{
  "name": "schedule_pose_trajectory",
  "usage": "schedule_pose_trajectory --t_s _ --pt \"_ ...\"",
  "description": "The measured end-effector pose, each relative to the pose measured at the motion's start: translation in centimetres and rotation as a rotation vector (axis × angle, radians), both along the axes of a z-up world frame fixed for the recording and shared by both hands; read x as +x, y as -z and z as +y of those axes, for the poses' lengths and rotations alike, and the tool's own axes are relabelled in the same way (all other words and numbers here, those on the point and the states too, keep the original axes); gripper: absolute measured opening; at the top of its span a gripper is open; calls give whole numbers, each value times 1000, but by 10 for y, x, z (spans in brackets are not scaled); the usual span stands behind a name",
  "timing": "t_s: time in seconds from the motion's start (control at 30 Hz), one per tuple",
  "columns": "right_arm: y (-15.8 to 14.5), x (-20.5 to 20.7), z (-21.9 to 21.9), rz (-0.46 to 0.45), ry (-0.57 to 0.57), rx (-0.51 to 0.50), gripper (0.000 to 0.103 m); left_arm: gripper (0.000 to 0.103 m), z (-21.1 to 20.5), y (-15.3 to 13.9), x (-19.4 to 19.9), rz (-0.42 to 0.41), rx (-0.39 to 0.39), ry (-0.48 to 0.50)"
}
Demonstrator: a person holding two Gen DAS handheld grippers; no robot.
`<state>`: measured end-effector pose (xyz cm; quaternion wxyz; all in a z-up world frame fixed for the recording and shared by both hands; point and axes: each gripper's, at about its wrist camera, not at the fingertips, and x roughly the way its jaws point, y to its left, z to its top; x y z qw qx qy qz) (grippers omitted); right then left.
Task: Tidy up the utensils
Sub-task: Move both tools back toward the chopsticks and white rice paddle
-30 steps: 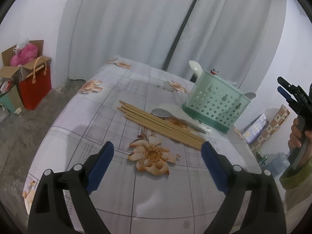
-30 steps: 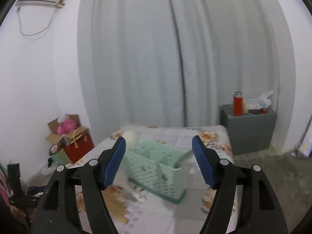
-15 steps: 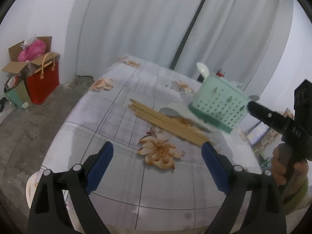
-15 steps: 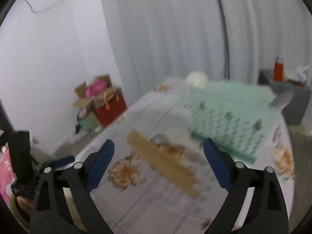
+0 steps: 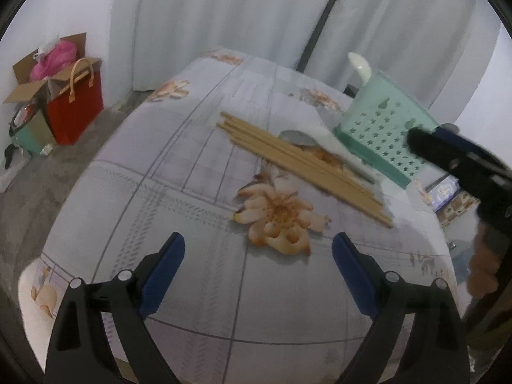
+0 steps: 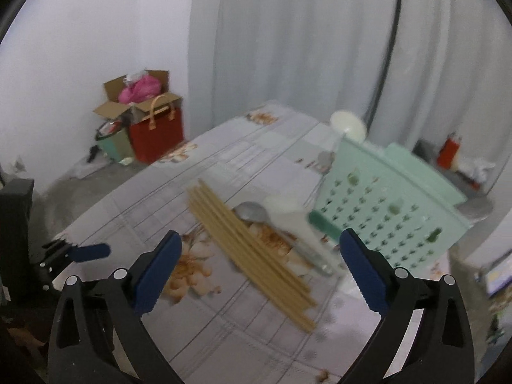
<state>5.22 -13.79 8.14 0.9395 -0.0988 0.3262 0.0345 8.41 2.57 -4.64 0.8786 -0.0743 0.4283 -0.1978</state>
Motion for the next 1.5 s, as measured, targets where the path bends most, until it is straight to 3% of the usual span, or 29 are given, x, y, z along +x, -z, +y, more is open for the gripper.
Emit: schedule_pose_trajectory --t_s 0.2,0.33,0.57,0.7,0.87,1.03,1.2,1.27,1.33,1.5 --pt "-2 -9 -5 -43 53 -49 95 97 6 9 4 36 -18 -36" --pt "-7 -16 -10 -89 61 -81 95 97 2 11 4 35 16 -29" --pt "-4 -32 -30 -129 20 -30 95 97 -3 13 5 20 50 -23" --pt "4 -36 -42 -118 50 -43 95 97 -4 13 6 26 58 -38" --pt "4 -43 -59 -178 128 -34 95 97 -5 13 7 36 70 -30" --pt "2 -37 -66 -225 165 -35 95 97 -4 12 9 57 72 -18" --pt "1 -9 -56 -182 90 -62 95 97 -3 11 12 79 68 -4" --pt "1 2 -47 -170 36 -93 92 97 -3 11 14 86 75 7" --pt "6 17 -33 -150 -34 -153 81 97 -4 11 15 90 79 24" --pt "23 48 -14 -62 -133 -220 65 97 0 10 21 108 55 56"
